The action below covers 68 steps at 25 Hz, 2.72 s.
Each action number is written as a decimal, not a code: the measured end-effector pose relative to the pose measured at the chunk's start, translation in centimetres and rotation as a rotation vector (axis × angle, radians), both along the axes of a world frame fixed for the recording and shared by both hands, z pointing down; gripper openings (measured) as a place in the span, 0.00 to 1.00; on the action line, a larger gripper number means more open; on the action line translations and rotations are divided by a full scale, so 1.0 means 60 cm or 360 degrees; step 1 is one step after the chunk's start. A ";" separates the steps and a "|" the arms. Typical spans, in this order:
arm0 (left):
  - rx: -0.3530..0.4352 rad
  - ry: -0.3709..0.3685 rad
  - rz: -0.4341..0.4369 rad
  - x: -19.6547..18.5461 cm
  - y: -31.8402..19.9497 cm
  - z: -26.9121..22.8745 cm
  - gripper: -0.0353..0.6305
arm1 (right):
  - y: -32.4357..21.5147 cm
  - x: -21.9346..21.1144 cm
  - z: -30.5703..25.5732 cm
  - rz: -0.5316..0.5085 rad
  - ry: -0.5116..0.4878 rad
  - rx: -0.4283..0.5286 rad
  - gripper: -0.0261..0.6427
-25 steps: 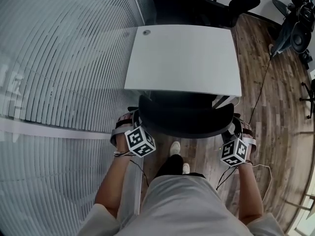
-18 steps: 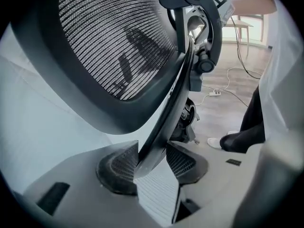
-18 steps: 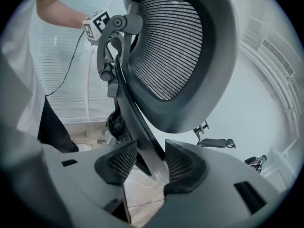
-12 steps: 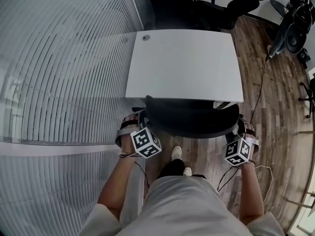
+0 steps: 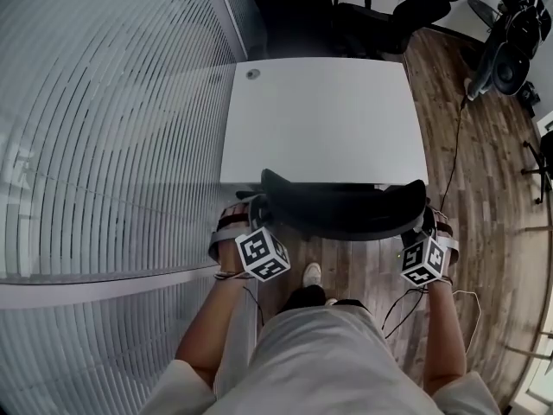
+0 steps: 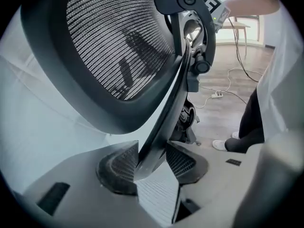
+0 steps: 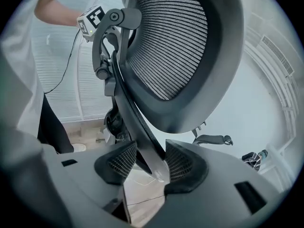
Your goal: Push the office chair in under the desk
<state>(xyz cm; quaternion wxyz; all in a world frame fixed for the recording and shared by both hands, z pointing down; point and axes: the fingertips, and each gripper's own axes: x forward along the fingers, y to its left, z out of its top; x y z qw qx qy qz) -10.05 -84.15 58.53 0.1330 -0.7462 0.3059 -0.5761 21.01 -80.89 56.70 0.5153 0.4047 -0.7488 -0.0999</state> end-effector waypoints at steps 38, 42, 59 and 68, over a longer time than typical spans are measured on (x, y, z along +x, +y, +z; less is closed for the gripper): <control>-0.0020 0.0600 -0.0180 0.051 0.032 -0.081 0.33 | -0.003 -0.021 -0.118 0.0183 -0.0709 0.0077 0.30; -0.0067 0.1011 -0.0229 0.087 0.063 -0.133 0.33 | 0.025 -0.052 -0.161 0.0204 -0.0965 0.0126 0.25; -0.0022 0.1849 -0.0037 0.190 0.170 -0.336 0.12 | 0.129 -0.177 -0.304 0.0024 -0.1491 0.0199 0.11; -0.0025 0.2083 -0.0019 0.213 0.194 -0.407 0.10 | 0.141 -0.215 -0.369 -0.0004 -0.1640 0.0272 0.08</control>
